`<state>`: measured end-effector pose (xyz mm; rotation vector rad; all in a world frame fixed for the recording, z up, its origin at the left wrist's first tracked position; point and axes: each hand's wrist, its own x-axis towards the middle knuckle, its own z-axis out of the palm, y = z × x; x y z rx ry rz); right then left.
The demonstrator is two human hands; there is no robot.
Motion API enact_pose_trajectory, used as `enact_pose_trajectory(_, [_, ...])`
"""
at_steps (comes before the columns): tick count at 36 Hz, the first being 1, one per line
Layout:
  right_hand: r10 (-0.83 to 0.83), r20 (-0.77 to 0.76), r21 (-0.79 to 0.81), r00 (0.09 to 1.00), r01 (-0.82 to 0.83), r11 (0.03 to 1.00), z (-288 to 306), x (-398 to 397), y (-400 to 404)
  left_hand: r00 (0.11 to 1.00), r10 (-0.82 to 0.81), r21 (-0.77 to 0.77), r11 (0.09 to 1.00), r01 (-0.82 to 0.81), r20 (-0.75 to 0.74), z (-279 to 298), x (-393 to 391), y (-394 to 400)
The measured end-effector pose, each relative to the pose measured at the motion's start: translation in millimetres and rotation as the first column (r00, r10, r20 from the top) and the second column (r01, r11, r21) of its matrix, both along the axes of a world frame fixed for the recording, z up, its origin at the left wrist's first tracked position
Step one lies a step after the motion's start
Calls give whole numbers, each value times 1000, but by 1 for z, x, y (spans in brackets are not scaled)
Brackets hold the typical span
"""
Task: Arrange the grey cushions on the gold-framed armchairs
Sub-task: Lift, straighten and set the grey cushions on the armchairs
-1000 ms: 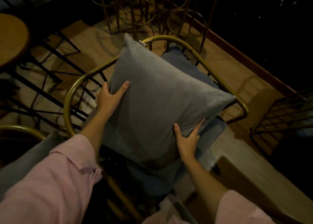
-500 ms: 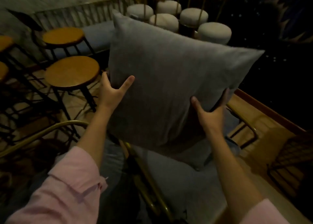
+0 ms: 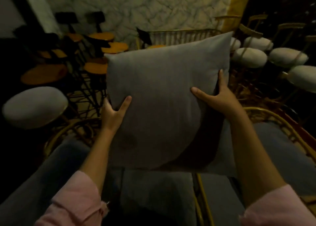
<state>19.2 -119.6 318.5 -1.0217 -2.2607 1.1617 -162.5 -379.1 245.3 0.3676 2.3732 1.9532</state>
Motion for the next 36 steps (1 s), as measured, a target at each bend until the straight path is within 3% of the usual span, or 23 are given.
enact_pose_trajectory(6, [248, 102, -31, 963, -246, 969, -40, -80, -67, 958, 270, -96, 961, -261, 101, -35, -15, -95])
enact_pose_trajectory(11, [365, 150, -201, 919, -333, 921, -108, -121, -110, 895, 430, -163, 897, -410, 116, -74, -12, -136])
enact_pose_trajectory(15, [450, 327, -243, 831, -386, 890, -173, -119, -138, 858, 446, -355, 869, -346, 256, -126, 5, -158])
enact_pose_trajectory(18, [494, 524, -145, 694, -499, 854, -220, -92, -156, 832, 384, -576, 812, -98, 400, -171, 29, -164])
enact_pose_trajectory(20, [461, 552, -97, 695, -495, 863, -239, -76, -163, 866, 353, -674, 738, -25, 354, -192, 43, -164])
enact_pose_trajectory(23, [420, 497, -19, 760, -474, 880, -248, -66, -163, 891, 381, -702, 704, -106, 247, -199, 53, -158])
enact_pose_trajectory(29, [458, 456, 55, 763, -537, 841, -255, -35, -145, 922, 381, -733, 646, -215, 65, -190, 64, -123])
enact_pose_trajectory(32, [464, 433, 58, 773, -538, 841, -254, -5, -126, 965, 259, -739, 642, -204, -41, -182, 73, -82])
enact_pose_trajectory(36, [316, 395, 105, 863, -384, 918, -254, 44, -82, 987, -96, -659, 752, -13, -129, -171, 91, -10])
